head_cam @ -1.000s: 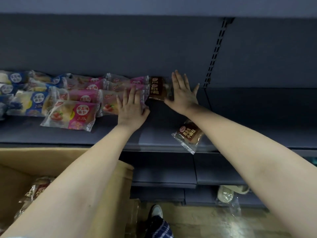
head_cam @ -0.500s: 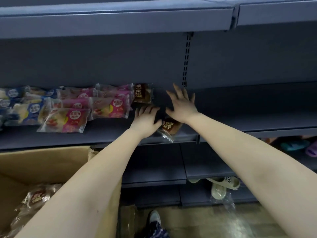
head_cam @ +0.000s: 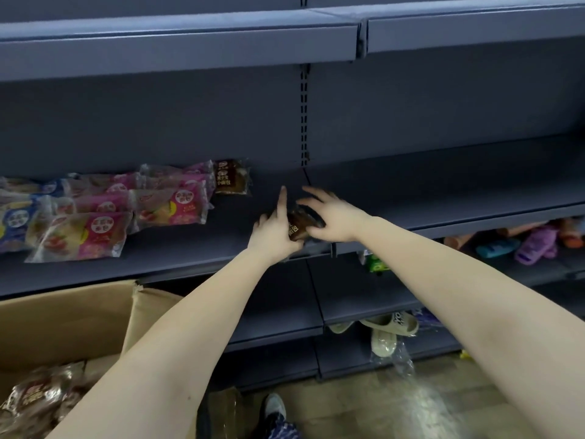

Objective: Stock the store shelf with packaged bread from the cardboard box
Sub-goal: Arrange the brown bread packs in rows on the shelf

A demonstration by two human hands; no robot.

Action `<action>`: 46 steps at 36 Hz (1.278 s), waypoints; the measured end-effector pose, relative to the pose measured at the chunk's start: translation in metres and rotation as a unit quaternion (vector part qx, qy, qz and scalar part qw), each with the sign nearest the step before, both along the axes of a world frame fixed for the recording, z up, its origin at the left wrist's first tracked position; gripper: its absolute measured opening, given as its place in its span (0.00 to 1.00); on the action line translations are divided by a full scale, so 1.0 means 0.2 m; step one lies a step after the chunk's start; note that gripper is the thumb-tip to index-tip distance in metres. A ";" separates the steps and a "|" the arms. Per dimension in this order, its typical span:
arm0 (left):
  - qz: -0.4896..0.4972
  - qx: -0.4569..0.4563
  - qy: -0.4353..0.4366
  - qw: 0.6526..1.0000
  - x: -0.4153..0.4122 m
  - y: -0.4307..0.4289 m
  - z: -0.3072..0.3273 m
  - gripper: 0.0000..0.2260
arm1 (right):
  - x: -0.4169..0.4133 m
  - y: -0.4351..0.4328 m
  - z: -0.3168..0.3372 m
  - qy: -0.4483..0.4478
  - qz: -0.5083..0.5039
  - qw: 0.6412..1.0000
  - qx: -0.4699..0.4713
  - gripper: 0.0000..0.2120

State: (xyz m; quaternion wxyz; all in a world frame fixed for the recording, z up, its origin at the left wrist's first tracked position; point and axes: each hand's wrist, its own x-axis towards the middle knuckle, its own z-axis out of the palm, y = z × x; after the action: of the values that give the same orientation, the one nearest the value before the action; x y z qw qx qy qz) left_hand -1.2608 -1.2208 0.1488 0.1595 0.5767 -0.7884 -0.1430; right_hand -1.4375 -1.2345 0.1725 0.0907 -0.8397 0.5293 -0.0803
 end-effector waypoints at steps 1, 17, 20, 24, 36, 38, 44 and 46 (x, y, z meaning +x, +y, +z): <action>-0.009 -0.007 -0.001 1.000 0.00 0.00 0.01 0.51 | 0.00 0.01 0.00 -0.002 0.010 1.000 0.000 0.34; -0.058 -0.034 0.122 0.990 0.14 0.00 0.09 0.51 | 0.16 -0.02 0.00 -0.013 0.084 0.993 -0.080 0.41; -0.043 -0.040 0.129 0.990 0.18 0.01 0.09 0.50 | 0.21 -0.02 0.00 0.016 0.069 0.990 -0.120 0.38; 0.005 -0.076 0.122 0.990 0.25 0.00 0.07 0.48 | 0.26 -0.03 -0.04 0.003 0.023 0.991 -0.135 0.35; 0.093 -0.093 0.038 0.991 0.46 -0.09 0.06 0.44 | 0.42 -0.19 -0.08 -0.049 -0.016 0.996 -0.073 0.34; 0.108 -0.094 0.030 0.989 0.49 -0.11 0.05 0.42 | 0.45 -0.22 -0.09 -0.057 -0.019 0.996 -0.066 0.35; 0.151 -0.098 0.006 0.984 0.57 -0.20 -0.01 0.36 | 0.54 -0.31 -0.17 -0.099 -0.038 0.992 -0.073 0.34; 0.177 -0.077 0.003 0.981 0.58 -0.24 -0.04 0.36 | 0.57 -0.34 -0.20 -0.112 -0.040 0.990 -0.072 0.34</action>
State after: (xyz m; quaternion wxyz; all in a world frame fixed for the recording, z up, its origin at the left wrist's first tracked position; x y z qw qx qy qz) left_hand -1.1439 -1.2689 0.1414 0.2282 0.6930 -0.6818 -0.0530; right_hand -1.3236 -1.3031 0.1328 0.0857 -0.8079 0.5418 -0.2152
